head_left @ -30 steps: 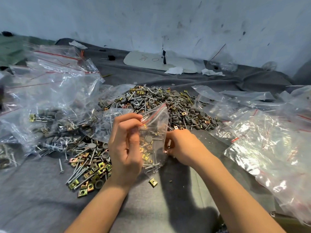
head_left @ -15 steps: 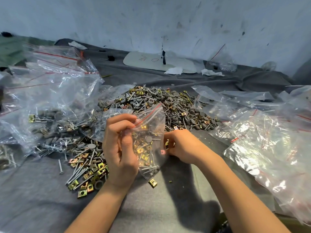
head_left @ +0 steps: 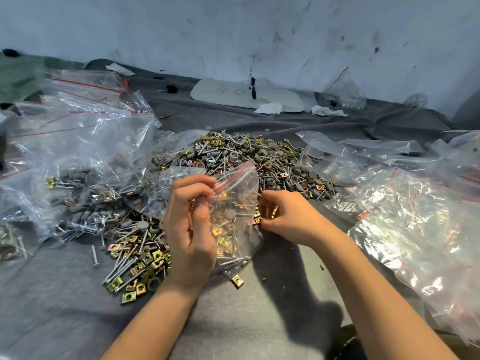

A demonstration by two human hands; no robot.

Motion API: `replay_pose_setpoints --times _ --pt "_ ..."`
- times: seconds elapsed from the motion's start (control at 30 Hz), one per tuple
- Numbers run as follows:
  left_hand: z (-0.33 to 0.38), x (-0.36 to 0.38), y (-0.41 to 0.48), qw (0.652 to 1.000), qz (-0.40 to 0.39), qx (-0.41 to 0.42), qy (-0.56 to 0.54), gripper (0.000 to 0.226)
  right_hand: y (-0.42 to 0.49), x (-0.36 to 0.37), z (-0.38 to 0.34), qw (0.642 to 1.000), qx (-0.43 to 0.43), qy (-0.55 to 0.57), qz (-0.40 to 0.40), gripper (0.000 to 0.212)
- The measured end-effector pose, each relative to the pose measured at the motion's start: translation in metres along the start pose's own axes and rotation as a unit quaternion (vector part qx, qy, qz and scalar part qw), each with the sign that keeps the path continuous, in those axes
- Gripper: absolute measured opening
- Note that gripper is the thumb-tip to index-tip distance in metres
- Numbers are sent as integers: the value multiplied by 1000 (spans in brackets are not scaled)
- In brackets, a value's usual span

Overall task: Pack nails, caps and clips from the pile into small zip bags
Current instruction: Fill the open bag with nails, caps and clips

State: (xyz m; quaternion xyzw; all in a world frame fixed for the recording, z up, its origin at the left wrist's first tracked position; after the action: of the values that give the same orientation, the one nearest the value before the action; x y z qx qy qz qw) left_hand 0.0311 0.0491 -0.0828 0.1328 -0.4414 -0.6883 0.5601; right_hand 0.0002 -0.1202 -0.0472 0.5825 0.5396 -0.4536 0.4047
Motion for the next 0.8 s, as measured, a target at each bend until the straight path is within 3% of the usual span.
replay_pose_setpoints --times 0.2,0.57,0.7,0.8 --pt "1 0 0 1000 5 5 6 29 3 11 -4 999 -22 -34 -30 30" --pt "4 2 2 999 -15 4 37 25 13 17 -7 996 -9 -78 42 16" --pt "4 5 2 998 -36 3 54 24 3 -12 -8 973 37 114 195 7" --pt "3 4 1 997 -54 -4 52 21 -11 -34 -20 924 -18 258 281 15"
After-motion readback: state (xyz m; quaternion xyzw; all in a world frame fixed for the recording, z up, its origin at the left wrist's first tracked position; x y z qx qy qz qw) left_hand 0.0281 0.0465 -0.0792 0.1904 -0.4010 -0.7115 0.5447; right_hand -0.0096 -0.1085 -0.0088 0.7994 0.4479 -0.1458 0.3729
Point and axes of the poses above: each hand's wrist, its own y-axis towards the middle knuckle, its own x-axis out of the palm, z = x × y, the point moved 1 cm from there along y, towards the middle knuckle, and after that the axes turned 14 degrees about -y, right-handed, at the moved point
